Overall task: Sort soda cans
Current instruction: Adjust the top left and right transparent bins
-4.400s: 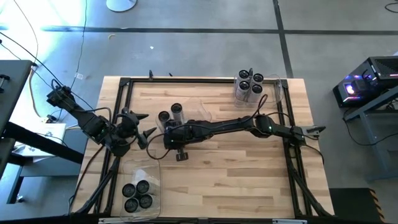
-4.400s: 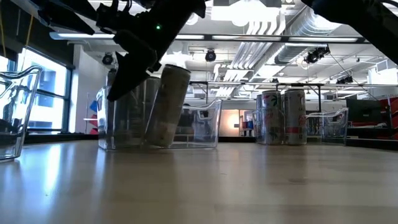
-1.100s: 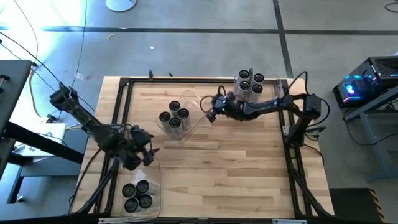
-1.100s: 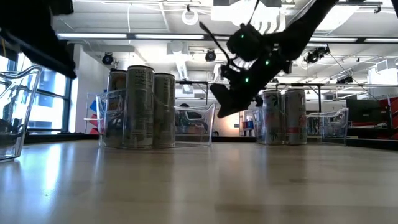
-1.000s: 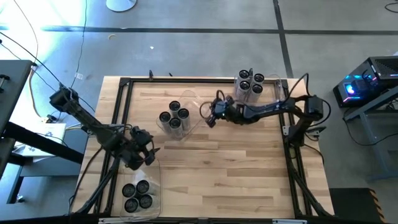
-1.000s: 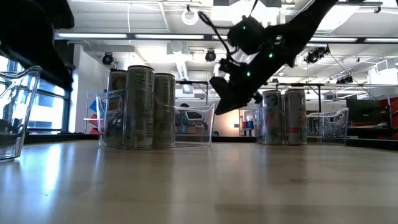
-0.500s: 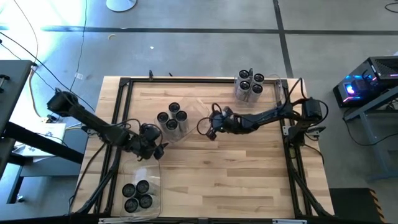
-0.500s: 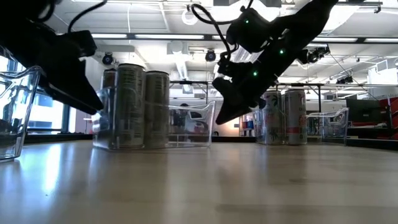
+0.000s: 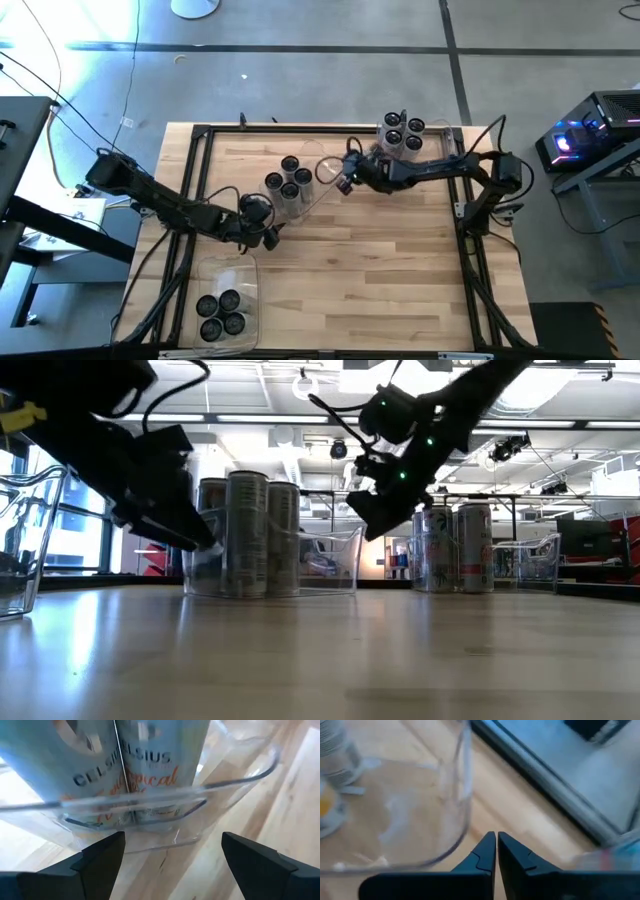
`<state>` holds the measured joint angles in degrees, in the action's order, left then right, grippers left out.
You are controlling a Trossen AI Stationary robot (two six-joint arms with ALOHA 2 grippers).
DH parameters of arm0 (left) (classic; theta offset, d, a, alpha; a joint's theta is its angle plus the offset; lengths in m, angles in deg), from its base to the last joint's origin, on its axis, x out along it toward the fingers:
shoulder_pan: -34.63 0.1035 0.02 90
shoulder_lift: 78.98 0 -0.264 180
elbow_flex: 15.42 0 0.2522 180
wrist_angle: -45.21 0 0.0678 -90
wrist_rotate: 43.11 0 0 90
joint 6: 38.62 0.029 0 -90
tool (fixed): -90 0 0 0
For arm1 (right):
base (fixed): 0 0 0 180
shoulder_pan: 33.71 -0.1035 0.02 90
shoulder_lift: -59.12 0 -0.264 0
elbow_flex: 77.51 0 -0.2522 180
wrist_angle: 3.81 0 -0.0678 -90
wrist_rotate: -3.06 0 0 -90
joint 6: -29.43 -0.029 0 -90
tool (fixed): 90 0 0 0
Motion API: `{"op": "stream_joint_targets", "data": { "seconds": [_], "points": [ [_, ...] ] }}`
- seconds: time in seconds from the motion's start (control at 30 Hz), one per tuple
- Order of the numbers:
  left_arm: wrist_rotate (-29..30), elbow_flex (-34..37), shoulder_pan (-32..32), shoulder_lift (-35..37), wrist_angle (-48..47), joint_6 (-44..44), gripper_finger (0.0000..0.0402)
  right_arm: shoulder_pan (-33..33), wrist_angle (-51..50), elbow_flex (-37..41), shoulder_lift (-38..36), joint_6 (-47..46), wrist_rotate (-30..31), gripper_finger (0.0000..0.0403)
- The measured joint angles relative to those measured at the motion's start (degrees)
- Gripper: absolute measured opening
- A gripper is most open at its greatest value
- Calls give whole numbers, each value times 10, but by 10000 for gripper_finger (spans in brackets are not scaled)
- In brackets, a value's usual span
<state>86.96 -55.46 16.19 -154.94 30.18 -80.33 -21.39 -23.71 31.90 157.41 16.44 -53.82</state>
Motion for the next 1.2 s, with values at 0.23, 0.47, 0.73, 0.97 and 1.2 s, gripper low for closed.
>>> {"op": "stream_joint_targets", "data": {
  "seconds": [0.23,0.47,0.73,0.97,1.2],
  "points": [
    [-5,0,25,-65,76,4,325,15,-195,-110,-19,39,22,11],
    [-22,-2,35,-92,120,29,325,-51,-355,-145,-34,24,-103,11],
    [-95,-24,29,-31,-4,44,325,-133,-63,51,-24,-43,-151,11],
    [-117,-30,26,56,-122,42,316,-132,303,199,17,-184,-118,11],
    [-123,-28,22,134,-264,-27,297,-99,334,201,55,-228,-36,11]
  ]
}}
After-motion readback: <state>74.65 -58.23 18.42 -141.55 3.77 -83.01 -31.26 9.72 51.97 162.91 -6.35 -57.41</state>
